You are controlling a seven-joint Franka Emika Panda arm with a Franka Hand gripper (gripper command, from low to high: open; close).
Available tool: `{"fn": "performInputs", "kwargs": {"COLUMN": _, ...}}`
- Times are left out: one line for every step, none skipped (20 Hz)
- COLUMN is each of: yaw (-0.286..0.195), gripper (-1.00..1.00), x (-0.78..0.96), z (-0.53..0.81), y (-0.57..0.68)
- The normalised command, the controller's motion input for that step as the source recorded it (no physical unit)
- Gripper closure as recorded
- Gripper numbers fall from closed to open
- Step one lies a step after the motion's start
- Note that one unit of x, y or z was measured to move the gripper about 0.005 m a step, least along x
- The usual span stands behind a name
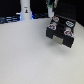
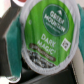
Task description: Open the kcup holder, insert the kcup into the holder, and close the kcup holder
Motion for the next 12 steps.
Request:
{"fn": "performInputs", "kwargs": {"yaw": -0.003, "gripper": 1.0, "x": 0.15, "z": -0.01, "y": 0.06}}
{"fn": "performInputs", "kwargs": {"yaw": -0.031, "gripper": 1.0, "x": 0.2, "z": 0.02, "y": 0.04}}
{"fn": "performInputs", "kwargs": {"yaw": -0.021, "gripper": 1.0, "x": 0.14, "z": 0.02, "y": 0.04}}
{"fn": "performInputs", "kwargs": {"yaw": -0.044, "gripper": 1.0, "x": 0.3, "z": 0.05, "y": 0.11}}
{"fn": "performInputs", "kwargs": {"yaw": 0.0, "gripper": 1.0, "x": 0.0, "z": 0.0, "y": 0.0}}
{"fn": "performInputs", "kwargs": {"yaw": -0.009, "gripper": 1.0, "x": 0.19, "z": 0.06, "y": 0.01}}
{"fn": "performInputs", "kwargs": {"yaw": -0.016, "gripper": 1.0, "x": 0.27, "z": 0.16, "y": 0.1}}
{"fn": "performInputs", "kwargs": {"yaw": -0.032, "gripper": 1.0, "x": 0.42, "z": 0.22, "y": 0.19}}
{"fn": "performInputs", "kwargs": {"yaw": -0.034, "gripper": 1.0, "x": 0.5, "z": 0.31, "y": 0.3}}
{"fn": "performInputs", "kwargs": {"yaw": -0.01, "gripper": 1.0, "x": 0.58, "z": 0.36, "y": 0.38}}
{"fn": "performInputs", "kwargs": {"yaw": 0.0, "gripper": 1.0, "x": 0.56, "z": 0.38, "y": 0.43}}
{"fn": "performInputs", "kwargs": {"yaw": 0.0, "gripper": 1.0, "x": 0.53, "z": 0.35, "y": 0.44}}
